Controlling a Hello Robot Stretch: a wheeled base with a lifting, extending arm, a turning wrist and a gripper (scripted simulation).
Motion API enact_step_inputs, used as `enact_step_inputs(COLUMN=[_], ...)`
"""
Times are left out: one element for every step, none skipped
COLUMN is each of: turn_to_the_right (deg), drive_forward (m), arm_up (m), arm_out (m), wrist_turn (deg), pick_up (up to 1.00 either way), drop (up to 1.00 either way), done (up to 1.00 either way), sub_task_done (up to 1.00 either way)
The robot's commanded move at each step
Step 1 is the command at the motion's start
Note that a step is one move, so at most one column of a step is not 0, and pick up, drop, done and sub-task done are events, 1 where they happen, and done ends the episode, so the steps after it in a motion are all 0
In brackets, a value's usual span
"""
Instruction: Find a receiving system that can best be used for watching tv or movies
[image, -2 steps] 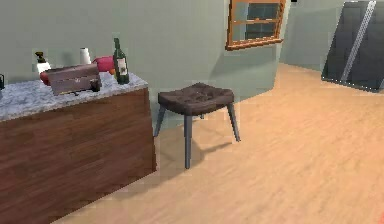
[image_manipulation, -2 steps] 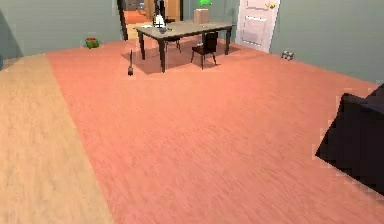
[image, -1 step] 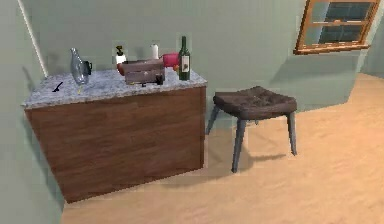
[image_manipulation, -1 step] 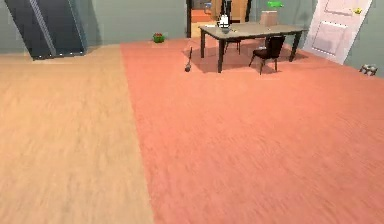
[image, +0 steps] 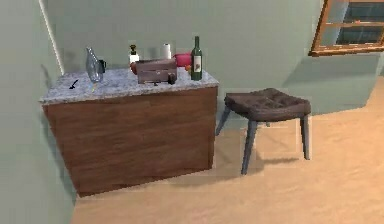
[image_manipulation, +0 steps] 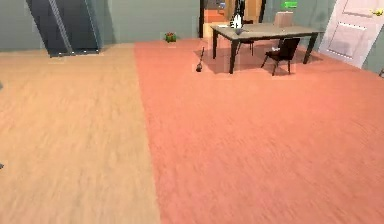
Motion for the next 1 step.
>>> enact_step_inputs(turn_to_the_right=[0.0], drive_forward=[0.3], arm_up=[0.0], arm_out=[0.0], wrist_turn=[0.0], pick_up=[0.0], drop=[0.0], done=[0.0], sub_task_done=[0.0])
